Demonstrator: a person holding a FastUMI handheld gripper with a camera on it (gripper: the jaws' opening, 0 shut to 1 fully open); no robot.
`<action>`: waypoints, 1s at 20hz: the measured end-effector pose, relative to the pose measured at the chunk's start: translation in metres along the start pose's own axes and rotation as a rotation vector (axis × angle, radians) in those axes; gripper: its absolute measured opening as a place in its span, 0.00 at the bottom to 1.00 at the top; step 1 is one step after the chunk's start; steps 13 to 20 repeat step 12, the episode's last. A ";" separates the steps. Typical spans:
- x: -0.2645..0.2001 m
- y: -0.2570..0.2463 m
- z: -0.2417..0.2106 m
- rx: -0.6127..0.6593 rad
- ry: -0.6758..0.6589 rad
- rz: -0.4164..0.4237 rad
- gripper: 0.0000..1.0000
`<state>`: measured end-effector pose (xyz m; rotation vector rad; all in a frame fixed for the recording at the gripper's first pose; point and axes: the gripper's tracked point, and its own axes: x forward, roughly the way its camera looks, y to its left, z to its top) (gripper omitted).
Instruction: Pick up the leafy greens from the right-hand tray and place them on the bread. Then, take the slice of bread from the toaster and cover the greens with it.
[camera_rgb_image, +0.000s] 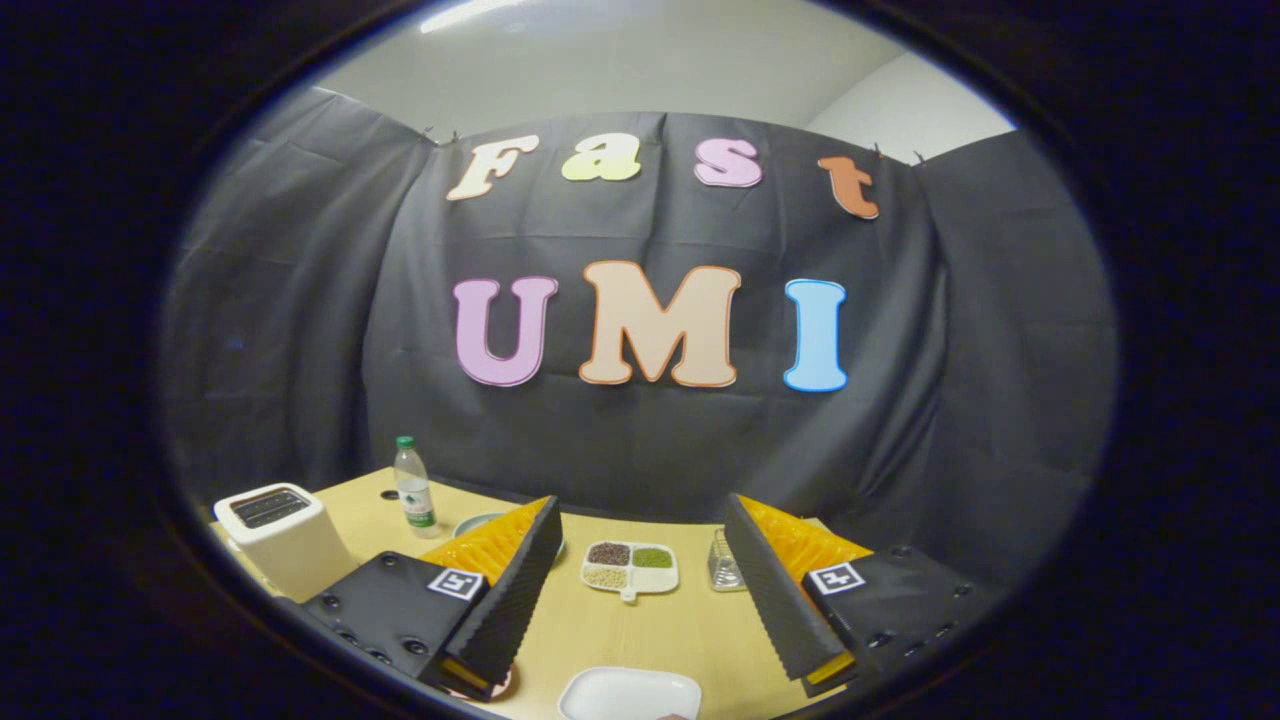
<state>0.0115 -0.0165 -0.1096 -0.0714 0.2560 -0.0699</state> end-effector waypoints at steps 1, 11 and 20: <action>0.001 -0.002 0.002 -0.002 -0.010 -0.007 1.00; 0.011 0.004 0.012 -0.001 -0.043 0.024 1.00; 0.012 0.005 0.016 0.000 -0.054 0.029 1.00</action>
